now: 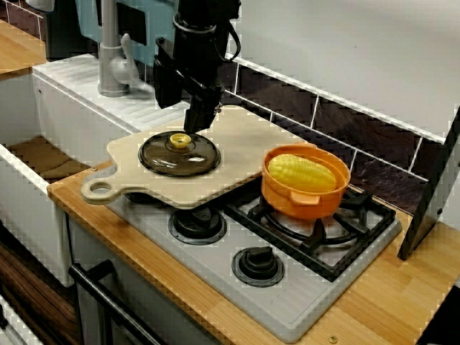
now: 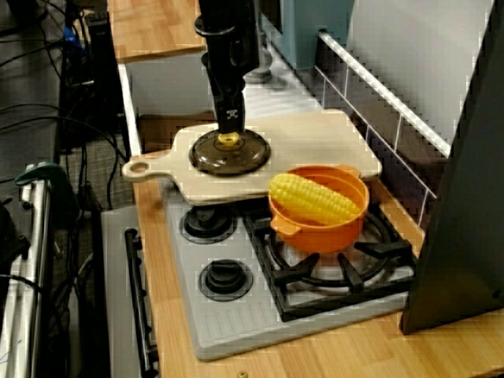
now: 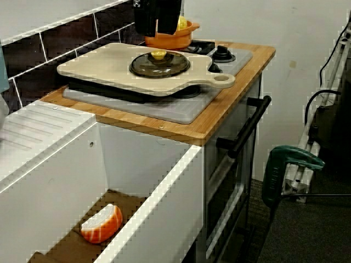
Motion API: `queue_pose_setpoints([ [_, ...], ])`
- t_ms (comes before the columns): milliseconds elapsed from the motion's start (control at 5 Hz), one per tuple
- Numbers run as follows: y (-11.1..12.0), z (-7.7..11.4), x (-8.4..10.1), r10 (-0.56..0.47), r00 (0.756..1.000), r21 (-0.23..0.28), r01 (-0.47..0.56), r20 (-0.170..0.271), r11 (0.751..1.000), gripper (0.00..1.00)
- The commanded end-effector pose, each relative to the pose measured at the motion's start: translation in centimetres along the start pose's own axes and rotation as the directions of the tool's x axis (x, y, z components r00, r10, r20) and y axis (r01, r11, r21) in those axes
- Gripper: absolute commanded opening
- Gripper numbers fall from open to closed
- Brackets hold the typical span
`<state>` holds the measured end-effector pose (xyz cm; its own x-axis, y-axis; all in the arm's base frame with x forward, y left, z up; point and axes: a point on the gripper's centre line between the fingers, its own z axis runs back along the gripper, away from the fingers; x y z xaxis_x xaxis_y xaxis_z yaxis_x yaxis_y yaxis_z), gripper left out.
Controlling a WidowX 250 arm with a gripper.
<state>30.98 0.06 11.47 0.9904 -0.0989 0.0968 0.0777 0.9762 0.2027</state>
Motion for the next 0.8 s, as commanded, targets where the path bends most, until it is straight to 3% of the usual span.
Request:
queue_pose_setpoints([
  [0,0.0,0.0,0.0,0.000,1.000,0.000,0.000,0.000,1.000,1.00],
  [200,0.4,0.2,0.4,0.009,1.000,-0.026,-0.009,0.002,1.000,1.00],
  [600,1.3,0.6,0.9,-0.008,0.998,-0.126,0.015,0.062,0.992,1.00],
])
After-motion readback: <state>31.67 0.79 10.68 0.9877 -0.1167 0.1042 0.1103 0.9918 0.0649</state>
